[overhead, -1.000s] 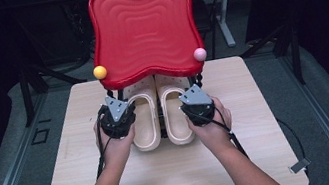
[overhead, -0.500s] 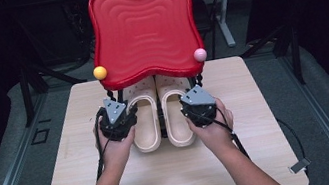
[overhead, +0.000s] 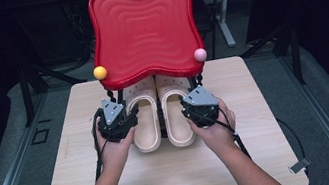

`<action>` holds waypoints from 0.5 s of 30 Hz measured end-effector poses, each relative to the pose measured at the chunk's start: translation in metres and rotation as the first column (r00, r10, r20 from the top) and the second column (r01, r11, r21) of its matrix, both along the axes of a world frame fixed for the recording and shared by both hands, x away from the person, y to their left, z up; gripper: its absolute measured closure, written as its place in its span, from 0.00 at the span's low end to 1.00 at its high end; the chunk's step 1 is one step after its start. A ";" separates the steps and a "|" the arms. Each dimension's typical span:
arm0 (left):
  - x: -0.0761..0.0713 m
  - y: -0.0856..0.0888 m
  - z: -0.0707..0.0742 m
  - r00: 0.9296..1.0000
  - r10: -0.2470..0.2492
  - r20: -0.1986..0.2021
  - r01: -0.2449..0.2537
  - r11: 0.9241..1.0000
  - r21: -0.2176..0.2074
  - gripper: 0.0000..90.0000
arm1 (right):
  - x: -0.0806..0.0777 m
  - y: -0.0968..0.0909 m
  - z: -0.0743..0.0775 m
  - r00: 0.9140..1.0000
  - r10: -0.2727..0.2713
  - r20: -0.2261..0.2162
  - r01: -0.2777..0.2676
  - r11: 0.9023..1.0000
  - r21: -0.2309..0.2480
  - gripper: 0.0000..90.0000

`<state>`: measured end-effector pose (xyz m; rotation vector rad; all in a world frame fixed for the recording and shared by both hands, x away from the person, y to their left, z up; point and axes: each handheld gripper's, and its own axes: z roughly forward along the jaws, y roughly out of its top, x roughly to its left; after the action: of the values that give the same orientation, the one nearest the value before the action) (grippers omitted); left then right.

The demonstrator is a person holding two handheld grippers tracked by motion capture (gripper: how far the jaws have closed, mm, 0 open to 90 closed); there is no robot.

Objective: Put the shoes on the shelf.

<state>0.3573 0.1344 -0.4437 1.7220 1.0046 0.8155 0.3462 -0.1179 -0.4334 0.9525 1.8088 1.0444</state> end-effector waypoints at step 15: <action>-0.007 0.005 0.002 1.000 -0.010 -0.015 0.010 1.000 -0.010 0.58 | -0.009 -0.002 0.003 0.999 0.031 -0.015 -0.031 0.999 -0.013 0.63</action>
<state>0.3504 0.1391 -0.4418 1.7250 1.0079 0.7913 0.3374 -0.1203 -0.4303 0.9293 1.8454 1.0459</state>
